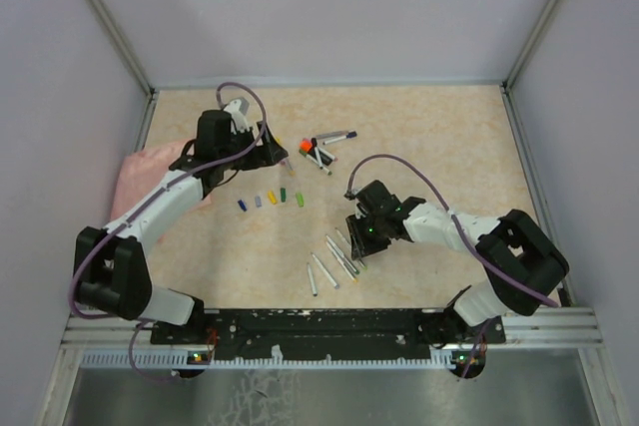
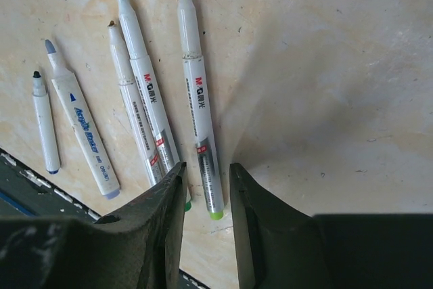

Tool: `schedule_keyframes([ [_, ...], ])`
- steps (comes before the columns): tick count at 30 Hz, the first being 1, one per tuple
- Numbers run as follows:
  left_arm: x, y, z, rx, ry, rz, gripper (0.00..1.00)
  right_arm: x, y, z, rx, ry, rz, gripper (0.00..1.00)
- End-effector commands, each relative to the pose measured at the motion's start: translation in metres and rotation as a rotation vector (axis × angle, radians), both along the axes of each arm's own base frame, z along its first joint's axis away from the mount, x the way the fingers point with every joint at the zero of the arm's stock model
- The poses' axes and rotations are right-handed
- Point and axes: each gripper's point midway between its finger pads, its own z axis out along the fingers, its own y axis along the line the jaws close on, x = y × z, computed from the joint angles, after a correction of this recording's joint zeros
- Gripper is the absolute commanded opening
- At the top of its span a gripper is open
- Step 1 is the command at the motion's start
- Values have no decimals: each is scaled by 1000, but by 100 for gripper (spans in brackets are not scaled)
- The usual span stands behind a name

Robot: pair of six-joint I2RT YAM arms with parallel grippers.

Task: Open the pen caps
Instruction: Place the pen at the center of the board.

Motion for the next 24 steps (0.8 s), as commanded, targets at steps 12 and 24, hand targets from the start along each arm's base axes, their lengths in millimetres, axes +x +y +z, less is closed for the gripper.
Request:
schedule_keyframes([
  [12, 0, 6, 5, -33, -20, -3, 84, 33, 19, 44, 52, -169, 27, 33],
  [24, 22, 29, -33, 79, 134, 101, 56, 93, 58, 79, 242, -307, 26, 33],
])
